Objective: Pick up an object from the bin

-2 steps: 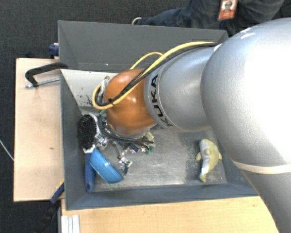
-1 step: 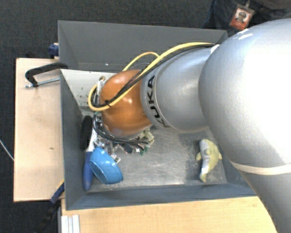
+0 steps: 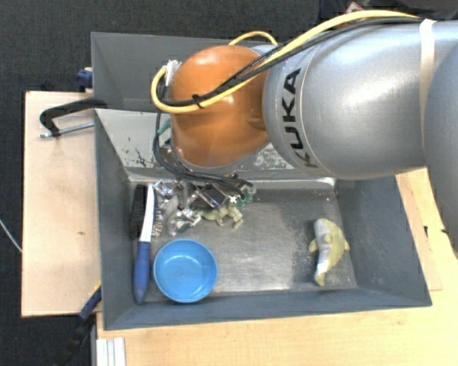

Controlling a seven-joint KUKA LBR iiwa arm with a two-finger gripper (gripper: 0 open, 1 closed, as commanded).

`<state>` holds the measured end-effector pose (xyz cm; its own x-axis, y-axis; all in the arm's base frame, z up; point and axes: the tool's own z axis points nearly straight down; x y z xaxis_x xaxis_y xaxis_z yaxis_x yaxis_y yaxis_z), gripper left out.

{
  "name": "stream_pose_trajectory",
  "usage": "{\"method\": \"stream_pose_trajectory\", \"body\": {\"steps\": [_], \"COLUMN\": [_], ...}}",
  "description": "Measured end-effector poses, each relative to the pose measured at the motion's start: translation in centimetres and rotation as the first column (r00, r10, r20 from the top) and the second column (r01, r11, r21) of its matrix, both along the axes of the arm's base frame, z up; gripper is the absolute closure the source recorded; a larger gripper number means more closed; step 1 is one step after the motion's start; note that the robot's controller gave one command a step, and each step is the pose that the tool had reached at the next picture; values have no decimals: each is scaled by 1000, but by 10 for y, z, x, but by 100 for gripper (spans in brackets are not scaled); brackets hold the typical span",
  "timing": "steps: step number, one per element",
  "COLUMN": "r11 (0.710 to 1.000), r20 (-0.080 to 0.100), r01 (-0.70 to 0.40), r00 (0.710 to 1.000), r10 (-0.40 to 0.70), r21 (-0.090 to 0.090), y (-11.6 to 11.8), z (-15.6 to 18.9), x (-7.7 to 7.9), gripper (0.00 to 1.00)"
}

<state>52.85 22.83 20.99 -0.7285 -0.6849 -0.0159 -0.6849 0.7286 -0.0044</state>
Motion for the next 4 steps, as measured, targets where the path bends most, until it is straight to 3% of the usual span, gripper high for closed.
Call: {"method": "stream_pose_trajectory", "body": {"steps": [1, 2, 3, 4], "r11": [1000, 956, 956, 946], "r20": [-9, -17, -4, 1], "r01": [0, -292, -292, -325], "r00": [1000, 956, 956, 946], "r10": [0, 292, 292, 325], "r21": [-4, -7, -8, -5], "y": [-1, -41, -41, -33], "z": [-5, -123, -118, -14], "x": [-2, -38, -34, -23], "gripper": [0, 0, 100, 100]}}
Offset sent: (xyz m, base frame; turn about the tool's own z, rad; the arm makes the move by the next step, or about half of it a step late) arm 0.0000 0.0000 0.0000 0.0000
